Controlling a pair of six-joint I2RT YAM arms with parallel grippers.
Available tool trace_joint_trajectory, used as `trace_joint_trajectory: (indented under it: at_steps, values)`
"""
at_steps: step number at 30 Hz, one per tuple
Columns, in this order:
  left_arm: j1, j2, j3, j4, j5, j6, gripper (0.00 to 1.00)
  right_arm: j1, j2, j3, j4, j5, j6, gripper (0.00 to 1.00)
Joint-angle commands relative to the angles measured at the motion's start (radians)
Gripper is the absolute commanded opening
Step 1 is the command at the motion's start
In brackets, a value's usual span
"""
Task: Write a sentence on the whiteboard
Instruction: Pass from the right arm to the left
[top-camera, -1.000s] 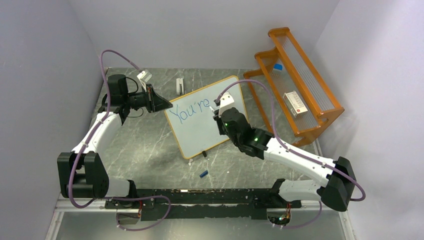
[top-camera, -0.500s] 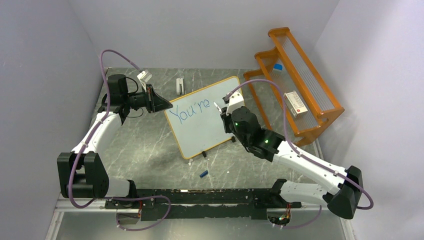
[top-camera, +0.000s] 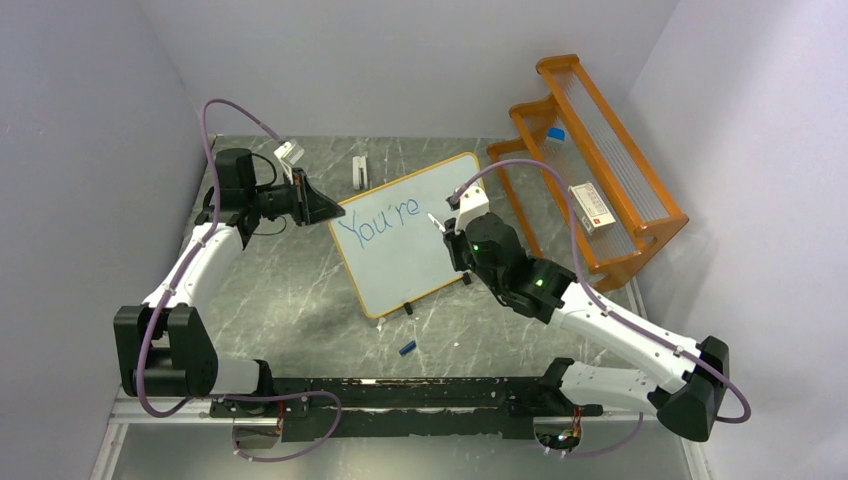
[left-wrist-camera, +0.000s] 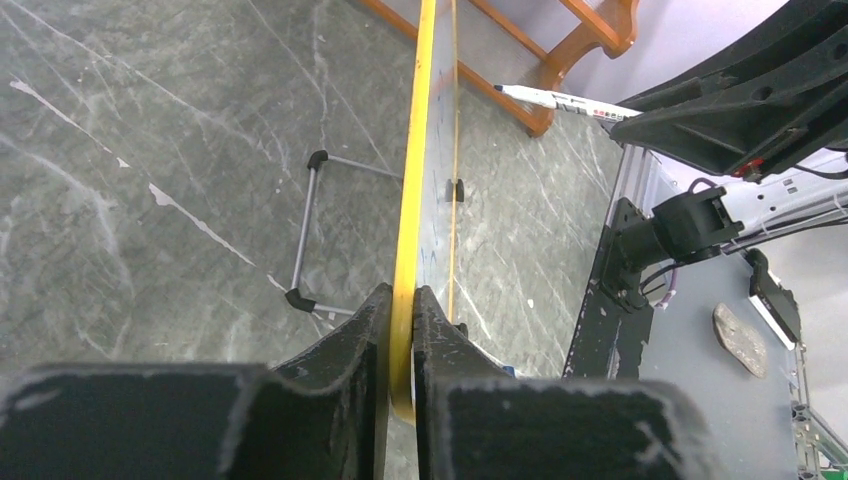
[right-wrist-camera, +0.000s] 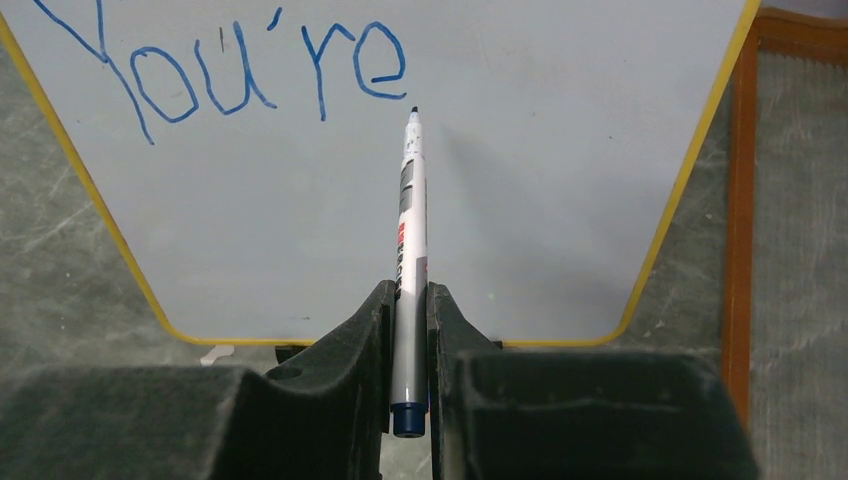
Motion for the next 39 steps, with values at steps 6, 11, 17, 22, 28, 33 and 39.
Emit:
trace_joint_trajectory:
  at_steps: [6, 11, 17, 22, 28, 33, 39]
  values:
    - [0.012, -0.061, 0.041, -0.066, -0.154, 0.057, 0.48, -0.007, -0.024, 0.089, -0.121, -0.055, 0.022, 0.0]
    - [0.008, -0.138, 0.081, -0.135, -0.33, 0.076, 0.67, -0.007, -0.021, 0.122, -0.165, -0.087, 0.022, 0.0]
    - [-0.059, -0.257, 0.139, -0.199, -0.572, 0.152, 0.73, -0.006, -0.028, 0.156, -0.183, -0.149, 0.008, 0.0]
    - [-0.189, -0.35, 0.184, -0.236, -0.63, 0.269, 0.76, -0.008, -0.038, 0.168, -0.16, -0.243, -0.008, 0.0]
    - [-0.452, -0.342, 0.171, -0.296, -0.738, 0.428, 0.77, -0.007, -0.04, 0.198, -0.155, -0.336, -0.023, 0.0]
    - [-0.68, -0.337, 0.145, -0.266, -0.889, 0.516, 0.76, -0.006, -0.048, 0.224, -0.154, -0.404, -0.019, 0.0]
    - [-0.808, -0.298, 0.138, -0.225, -0.969, 0.622, 0.74, -0.006, -0.058, 0.234, -0.143, -0.496, -0.005, 0.0]
